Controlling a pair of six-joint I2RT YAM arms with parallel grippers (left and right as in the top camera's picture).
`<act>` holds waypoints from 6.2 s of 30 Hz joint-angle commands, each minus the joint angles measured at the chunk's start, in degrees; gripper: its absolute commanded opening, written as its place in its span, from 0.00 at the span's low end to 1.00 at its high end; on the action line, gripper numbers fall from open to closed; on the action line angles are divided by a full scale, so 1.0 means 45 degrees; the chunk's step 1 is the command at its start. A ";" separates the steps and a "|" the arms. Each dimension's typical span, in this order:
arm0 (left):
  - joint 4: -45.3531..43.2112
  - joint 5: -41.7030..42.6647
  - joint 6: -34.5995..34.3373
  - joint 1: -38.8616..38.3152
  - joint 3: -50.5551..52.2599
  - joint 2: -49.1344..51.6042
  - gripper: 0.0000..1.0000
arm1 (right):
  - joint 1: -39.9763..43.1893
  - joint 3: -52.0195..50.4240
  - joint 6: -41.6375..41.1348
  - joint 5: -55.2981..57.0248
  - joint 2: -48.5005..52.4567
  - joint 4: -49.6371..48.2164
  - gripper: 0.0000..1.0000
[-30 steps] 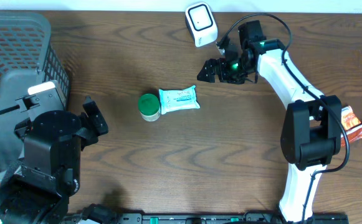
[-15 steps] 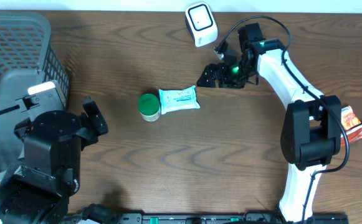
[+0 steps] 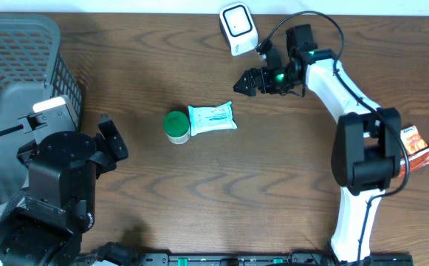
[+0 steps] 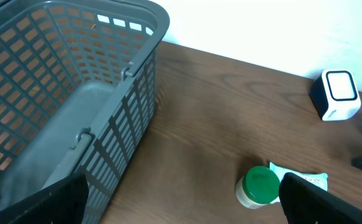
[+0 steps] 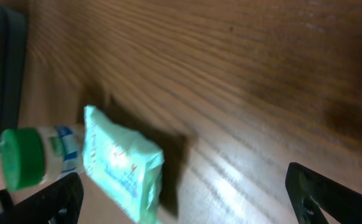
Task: Scan the item barcode
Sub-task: 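Move the right gripper left over the tissue pack, then grasp the light-green tissue pack with the right gripper, then lift the tissue pack up under the white scanner, then lower the tissue pack to the table right of the jar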
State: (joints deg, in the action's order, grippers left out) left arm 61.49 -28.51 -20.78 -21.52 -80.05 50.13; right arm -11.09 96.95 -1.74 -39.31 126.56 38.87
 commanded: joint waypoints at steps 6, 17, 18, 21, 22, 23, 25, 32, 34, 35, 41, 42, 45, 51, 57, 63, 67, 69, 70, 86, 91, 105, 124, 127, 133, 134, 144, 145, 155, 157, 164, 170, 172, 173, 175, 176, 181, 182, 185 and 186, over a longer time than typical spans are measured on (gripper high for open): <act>-0.0005 -0.0151 -0.0019 0.0053 0.0010 -0.0010 0.98 | -0.0219 -0.0073 -0.0617 -0.3687 0.2016 -0.1331 0.99; -0.0005 -0.0151 -0.0019 0.0053 0.0010 -0.0010 0.98 | -0.1477 -0.0073 0.0457 -0.3269 0.3026 0.0860 0.99; -0.0005 -0.0151 -0.0019 0.0053 0.0010 -0.0010 0.98 | -0.1545 -0.0073 0.0457 -0.2701 0.3026 0.1156 0.99; -0.0005 -0.0151 -0.0019 0.0053 0.0010 -0.0010 0.98 | -0.1690 -0.0073 0.0461 -0.1064 0.3099 0.1919 0.94; -0.0005 -0.0151 -0.0019 0.0053 0.0010 -0.0010 0.98 | -0.1695 -0.0073 0.0500 -0.1025 0.3123 0.2021 0.86; 0.0000 -0.0151 -0.0019 0.0053 0.0010 -0.0010 0.98 | -0.1695 -0.0078 0.0612 -0.1035 0.3186 0.2118 0.71; -0.0005 -0.0151 -0.0019 0.0053 0.0010 -0.0010 0.98 | -0.1681 -0.0078 0.0675 -0.1035 0.3288 0.2108 0.24; -0.0005 -0.0151 -0.0019 0.0053 0.0010 -0.0010 0.98 | -0.1637 -0.0073 0.1171 -0.1064 0.3356 0.1802 0.01; -0.0005 -0.0151 -0.0019 0.0053 0.0010 -0.0010 0.98 | -0.1603 -0.0068 0.1171 -0.1175 0.3327 0.1982 0.01; -0.0005 -0.0151 -0.0019 0.0053 0.0010 -0.0010 0.98 | -0.1535 -0.0058 0.1166 -0.1462 0.3230 0.2254 0.01; -0.0005 -0.0151 -0.0019 0.0053 0.0010 -0.0010 0.98 | -0.0665 0.0228 0.0772 -0.2730 0.2161 0.5809 0.01; -0.0005 -0.0151 -0.0019 0.0053 0.0010 -0.0010 0.98 | -0.0515 0.0228 0.0772 -0.2739 0.1977 0.6251 0.01; -0.0005 -0.0151 -0.0019 0.0053 0.0010 -0.0010 0.98 | -0.0092 0.0228 0.0418 -0.3026 0.1399 0.7490 0.01; -0.0005 -0.0151 -0.0019 0.0053 0.0010 -0.0010 0.98 | 0.0466 0.0228 -0.0015 -0.3041 0.0835 0.9063 0.02; -0.0005 -0.0151 -0.0019 0.0053 0.0010 -0.0010 0.98 | 0.0505 0.0228 0.0209 -0.2963 0.0831 0.9180 0.02; -0.0005 -0.0151 -0.0019 0.0053 0.0010 -0.0010 0.98 | 0.0505 0.0228 -0.0267 -0.2953 0.0826 0.9612 0.02; -0.0005 -0.0151 -0.0019 0.0053 0.0010 -0.0010 0.98 | 0.0505 0.0228 0.1117 -0.2963 0.0801 0.9437 0.01; -0.0005 -0.0151 -0.0019 0.0053 0.0010 -0.0010 0.98 | 0.0505 0.0228 0.2793 -0.3016 0.0801 0.9335 0.01; -0.0005 -0.0151 -0.0019 0.0053 0.0010 -0.0010 0.98 | 0.0505 0.0228 0.3682 -0.3113 0.0801 0.9311 0.01; -0.0005 -0.0151 -0.0019 0.0053 0.0010 -0.0010 0.98 | 0.0491 0.0228 1.4076 -0.4109 0.0801 0.9199 0.01; -0.0005 -0.0151 -0.0019 0.0053 0.0010 -0.0010 0.98 | 0.0491 0.0228 1.4892 -0.4279 0.0801 0.8621 0.01; -0.0005 -0.0151 -0.0019 0.0053 0.0010 -0.0010 0.98 | 0.0083 0.0243 1.1574 0.1088 0.0272 0.3147 0.01; -0.0005 -0.0151 -0.0019 0.0053 0.0010 -0.0010 0.98 | -0.3138 0.0175 0.9423 1.8389 -0.3769 0.2545 0.01; -0.0005 -0.0151 -0.0019 0.0053 0.0010 -0.0010 0.98 | -0.3381 0.0155 0.7990 1.8389 -0.3716 0.2618 0.01; -0.0005 -0.0151 -0.0019 0.0053 0.0010 -0.0010 0.98 | -0.3813 0.0000 0.5605 1.8379 -0.3706 0.3813 0.01; -0.0005 -0.0151 -0.0019 0.0053 0.0010 -0.0010 0.98 | -0.3895 -0.0068 0.5289 1.8379 -0.3706 0.3988 0.01; -0.0005 -0.0151 -0.0019 0.0053 0.0010 -0.0010 0.98 | -0.5241 -0.2137 0.4002 2.0176 -0.3706 0.3614 0.01; -0.0005 -0.0151 -0.0019 0.0053 0.0010 -0.0010 0.98 | -0.5387 -0.2356 0.3789 2.0832 -0.3706 0.3298 0.01; -0.0005 -0.0151 -0.0019 0.0053 0.0010 -0.0010 0.98 | -0.6921 -0.4425 0.2681 2.4344 -0.3706 -0.0423 0.02; -0.0005 -0.0151 -0.0019 0.0053 0.0010 -0.0010 0.98 | -0.7077 -0.4954 0.2676 2.4417 -0.3706 -0.1185 0.01; -0.0005 -0.0151 -0.0019 0.0053 0.0010 -0.0010 0.98 | -0.7728 -0.7227 0.2676 2.4188 -0.3706 -0.2647 0.01; -0.0005 -0.0151 -0.0019 0.0053 0.0010 -0.0010 0.98 | -0.8947 -0.8359 0.2681 2.0492 -0.3706 -0.2637 0.01; -0.0005 -0.0151 -0.0019 0.0053 0.0010 -0.0010 0.98 | -0.9428 -0.8578 0.2681 1.9035 -0.3706 -0.2599 0.01; -0.0005 -0.0151 -0.0019 0.0053 0.0010 -0.0010 0.98 | -0.9632 -0.8612 0.2676 1.8520 -0.3706 -0.2492 0.02; -0.0005 -0.0151 -0.0019 0.0053 0.0010 -0.0010 0.98 | -1.0137 -0.8607 0.2671 1.7626 -0.3706 -0.2186 0.14; -0.0005 -0.0151 -0.0019 0.0053 0.0010 -0.0010 0.98 | -1.0443 -0.8607 0.2662 1.7320 -0.3706 -0.2025 0.58; -0.0005 -0.0151 -0.0019 0.0053 0.0010 -0.0010 0.98 | -1.1720 -0.8544 0.0869 1.7082 -0.3759 -0.1583 0.73; -0.0005 -0.0151 -0.0019 0.0053 0.0010 -0.0010 0.98 | -1.1837 -0.8514 0.0500 1.7078 -0.3832 -0.1506 0.74; -0.0005 -0.0151 -0.0019 0.0053 0.0010 -0.0010 0.98 | -1.1866 -0.8388 -0.0452 1.6577 -0.4294 -0.1030 0.78; -0.0005 -0.0151 -0.0019 0.0053 0.0010 -0.0010 0.98 | -1.1837 -0.8374 -0.0617 1.6364 -0.4517 -0.0903 0.78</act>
State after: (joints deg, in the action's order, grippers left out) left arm 61.49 -28.51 -20.78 -21.52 -80.05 50.13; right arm -64.49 59.20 2.79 42.63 108.18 33.19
